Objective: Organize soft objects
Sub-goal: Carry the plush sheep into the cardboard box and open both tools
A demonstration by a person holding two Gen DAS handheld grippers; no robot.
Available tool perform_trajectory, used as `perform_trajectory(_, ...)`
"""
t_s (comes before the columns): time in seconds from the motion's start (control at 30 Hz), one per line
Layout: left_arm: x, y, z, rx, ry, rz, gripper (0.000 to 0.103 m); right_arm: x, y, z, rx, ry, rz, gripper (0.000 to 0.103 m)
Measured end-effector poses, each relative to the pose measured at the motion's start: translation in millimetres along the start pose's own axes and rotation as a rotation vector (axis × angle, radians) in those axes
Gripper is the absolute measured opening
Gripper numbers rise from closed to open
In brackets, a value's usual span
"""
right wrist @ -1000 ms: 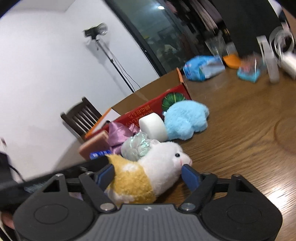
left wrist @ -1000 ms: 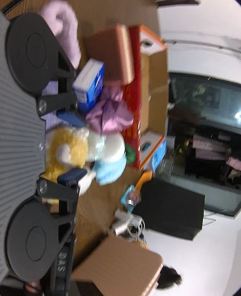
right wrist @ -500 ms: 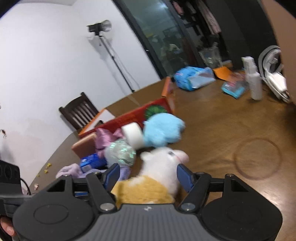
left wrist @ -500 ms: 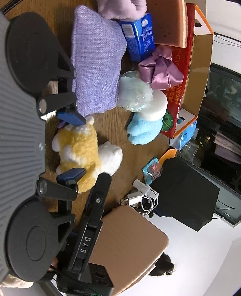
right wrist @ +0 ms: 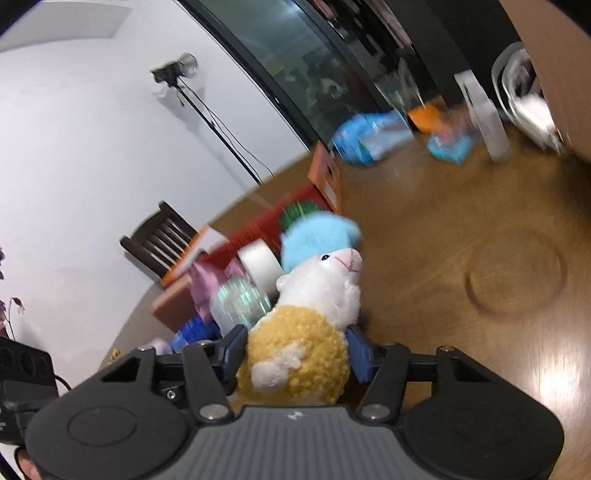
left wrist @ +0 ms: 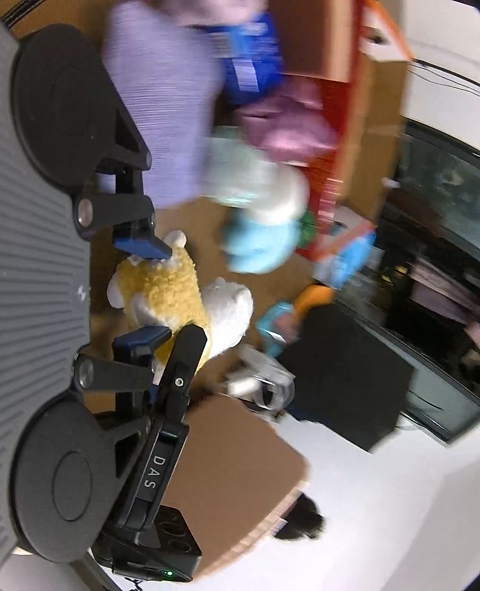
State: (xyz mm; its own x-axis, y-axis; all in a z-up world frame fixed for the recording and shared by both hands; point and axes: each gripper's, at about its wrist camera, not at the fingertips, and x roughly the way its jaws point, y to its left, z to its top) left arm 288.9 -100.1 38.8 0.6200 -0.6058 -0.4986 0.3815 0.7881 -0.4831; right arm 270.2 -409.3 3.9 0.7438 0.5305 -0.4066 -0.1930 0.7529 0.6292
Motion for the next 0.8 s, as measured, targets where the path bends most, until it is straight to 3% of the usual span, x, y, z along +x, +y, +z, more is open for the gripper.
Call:
perform_trajectory(0.1, -4, 0, 44, 0.047, -0.086, 0.009, 0.041, 7, 23, 34, -0.086, -0.054, 0.023, 0.057)
perform_trajectory(0.2, 5, 17, 95, 0.029, -0.140, 0.018, 0.041, 31, 50, 79, -0.190, -0.109, 0.043, 0.057)
perform_trajectory(0.37, 54, 74, 159, -0.068, -0.096, 0.012, 0.041, 115, 63, 150, -0.174, -0.052, 0.033, 0.057)
perform_trajectory(0.5, 95, 115, 174, -0.101, -0.047, 0.036, 0.041, 179, 61, 171, -0.182, 0.016, -0.043, 0.057)
perform_trajectory(0.6, 115, 131, 170, -0.118, 0.011, 0.053, 0.041, 212, 54, 167, -0.190, 0.077, -0.099, 0.057)
perform_trajectory(0.73, 119, 132, 169, -0.086, 0.028, 0.049, 0.041, 225, 58, 153, -0.267, 0.105, -0.189, 0.054)
perform_trajectory(0.8, 113, 129, 172, -0.077, 0.023, 0.048, 0.045, 223, 61, 150, -0.300, 0.116, -0.217, 0.054)
